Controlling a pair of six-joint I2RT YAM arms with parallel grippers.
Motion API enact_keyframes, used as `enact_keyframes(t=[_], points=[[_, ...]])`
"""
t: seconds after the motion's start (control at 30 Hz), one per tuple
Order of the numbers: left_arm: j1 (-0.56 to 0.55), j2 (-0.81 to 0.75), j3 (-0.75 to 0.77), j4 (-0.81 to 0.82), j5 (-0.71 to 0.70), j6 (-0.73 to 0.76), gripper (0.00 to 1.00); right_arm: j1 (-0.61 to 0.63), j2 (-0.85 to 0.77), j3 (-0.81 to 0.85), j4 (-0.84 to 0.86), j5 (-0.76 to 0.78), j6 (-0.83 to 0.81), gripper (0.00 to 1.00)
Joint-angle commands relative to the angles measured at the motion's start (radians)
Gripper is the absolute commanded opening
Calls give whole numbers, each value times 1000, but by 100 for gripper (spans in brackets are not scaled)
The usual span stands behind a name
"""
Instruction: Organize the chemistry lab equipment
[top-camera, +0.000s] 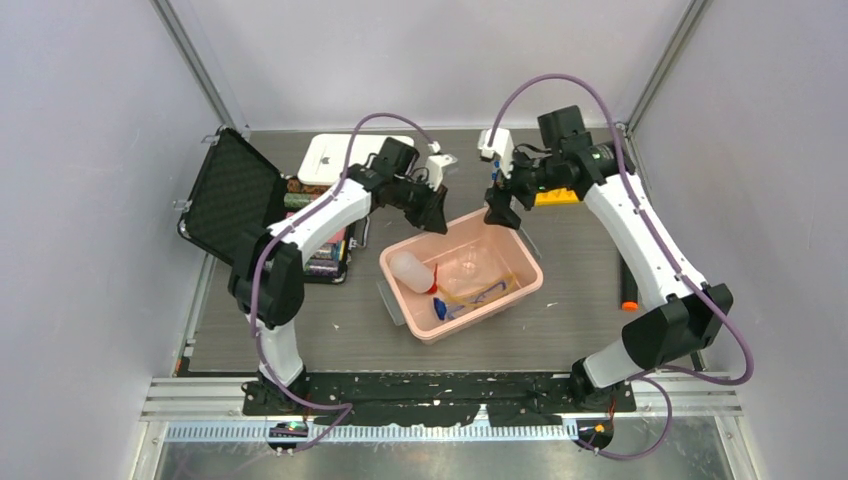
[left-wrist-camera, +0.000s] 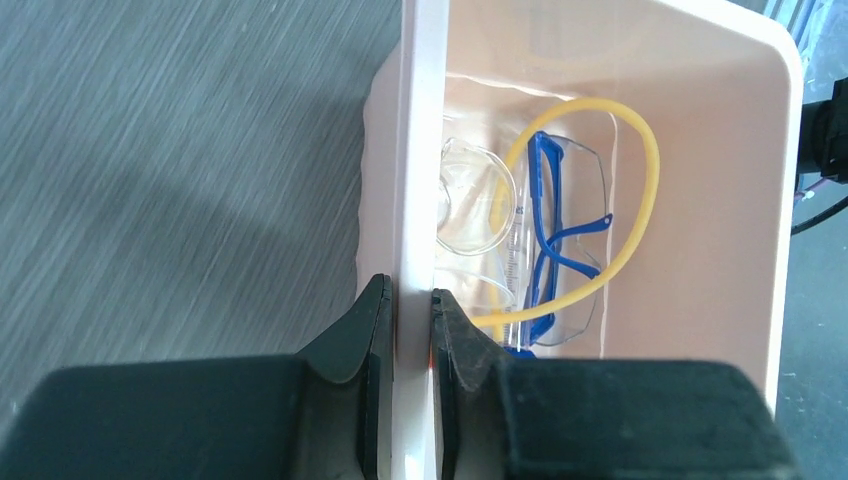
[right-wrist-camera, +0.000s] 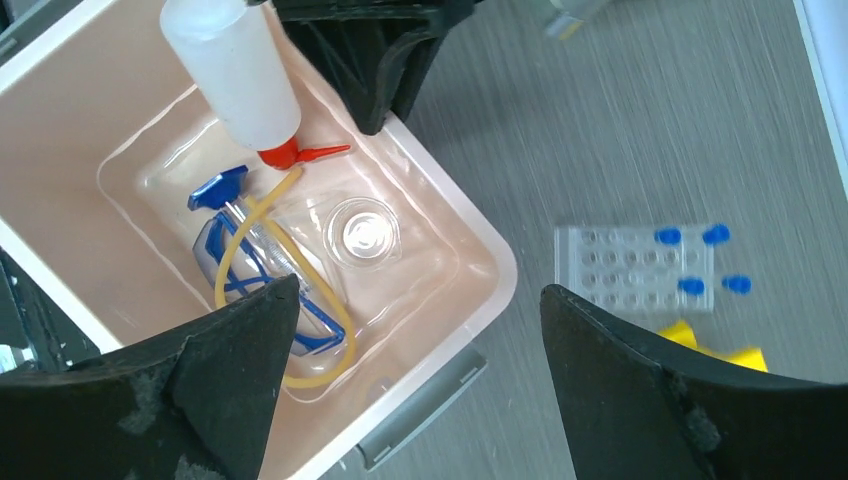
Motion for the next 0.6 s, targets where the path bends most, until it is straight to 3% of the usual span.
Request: enact_keyframes(t=[0.0, 0.1, 0.3, 0.47, 0.57], points=[[-59, 72, 113, 65, 25, 7, 10, -102, -30, -22, -29, -2, 93, 94], [-78, 121, 180, 81, 13, 4, 13, -154, -39, -75, -30, 45, 72, 90], [-42, 96, 312, -11, -32, 53, 60, -188, -72, -132, 13, 89, -5, 90], [64, 0, 336, -104, -65, 161, 84, -146, -38, -132, 92, 70, -50, 93], [137, -47, 272, -125, -160, 290, 89, -91, -11, -126, 146, 94, -105, 94]])
